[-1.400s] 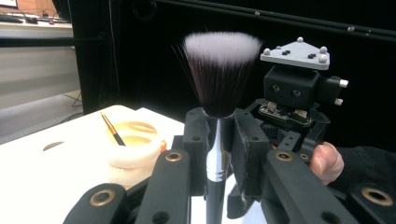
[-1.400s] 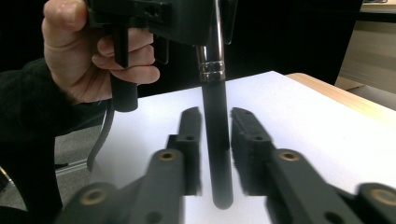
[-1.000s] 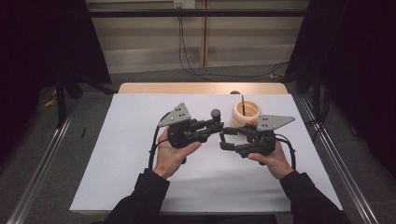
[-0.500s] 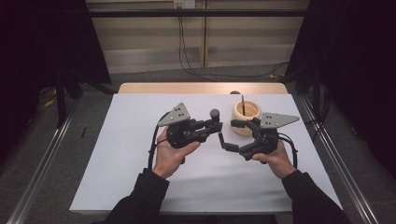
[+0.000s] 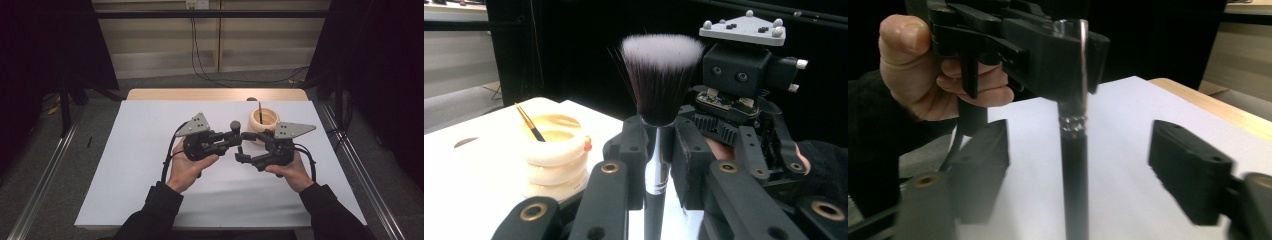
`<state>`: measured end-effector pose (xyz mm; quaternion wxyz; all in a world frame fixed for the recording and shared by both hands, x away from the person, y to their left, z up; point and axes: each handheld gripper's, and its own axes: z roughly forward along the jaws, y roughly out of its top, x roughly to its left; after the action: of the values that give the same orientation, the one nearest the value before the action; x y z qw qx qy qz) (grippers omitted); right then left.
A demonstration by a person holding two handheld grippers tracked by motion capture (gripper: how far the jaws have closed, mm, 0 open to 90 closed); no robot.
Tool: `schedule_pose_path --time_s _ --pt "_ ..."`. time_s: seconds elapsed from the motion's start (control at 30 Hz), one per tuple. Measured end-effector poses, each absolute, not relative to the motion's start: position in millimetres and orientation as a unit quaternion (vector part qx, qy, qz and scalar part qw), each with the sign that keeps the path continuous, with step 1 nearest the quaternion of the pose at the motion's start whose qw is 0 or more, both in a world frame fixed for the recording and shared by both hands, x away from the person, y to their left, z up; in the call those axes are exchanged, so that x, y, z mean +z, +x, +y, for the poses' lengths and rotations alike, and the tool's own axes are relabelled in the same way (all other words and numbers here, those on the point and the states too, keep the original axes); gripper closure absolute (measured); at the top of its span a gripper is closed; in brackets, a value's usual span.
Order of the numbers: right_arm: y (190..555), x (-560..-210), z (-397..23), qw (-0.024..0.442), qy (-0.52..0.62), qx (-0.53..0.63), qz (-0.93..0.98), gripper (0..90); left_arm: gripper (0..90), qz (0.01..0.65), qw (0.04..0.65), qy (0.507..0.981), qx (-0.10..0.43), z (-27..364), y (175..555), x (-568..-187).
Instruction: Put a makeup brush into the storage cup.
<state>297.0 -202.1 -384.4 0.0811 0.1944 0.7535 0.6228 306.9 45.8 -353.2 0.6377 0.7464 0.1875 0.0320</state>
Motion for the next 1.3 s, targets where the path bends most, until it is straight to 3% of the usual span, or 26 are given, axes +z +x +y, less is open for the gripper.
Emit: schedule_pose_path --time_s 0.27,0.67,1.1,1.3 --pt "298.4 -385.2 -203.2 0.071 0.19 0.619 0.759 53.7 77.5 0.186 0.636 0.748 0.03 42.6 305.6 -354.7" --pt "299.9 -387.6 -202.7 0.058 0.188 0.615 0.763 77.7 77.5 0.186 0.634 0.75 0.027 39.9 306.0 -358.2" --pt "298.4 -385.6 -203.3 0.068 0.19 0.612 0.765 79.3 75.9 0.185 0.647 0.739 0.03 39.0 307.0 -361.4" --pt "298.4 -384.7 -203.8 0.072 0.192 0.614 0.762 79.3 69.0 0.178 0.647 0.741 0.032 36.3 306.5 -364.1"
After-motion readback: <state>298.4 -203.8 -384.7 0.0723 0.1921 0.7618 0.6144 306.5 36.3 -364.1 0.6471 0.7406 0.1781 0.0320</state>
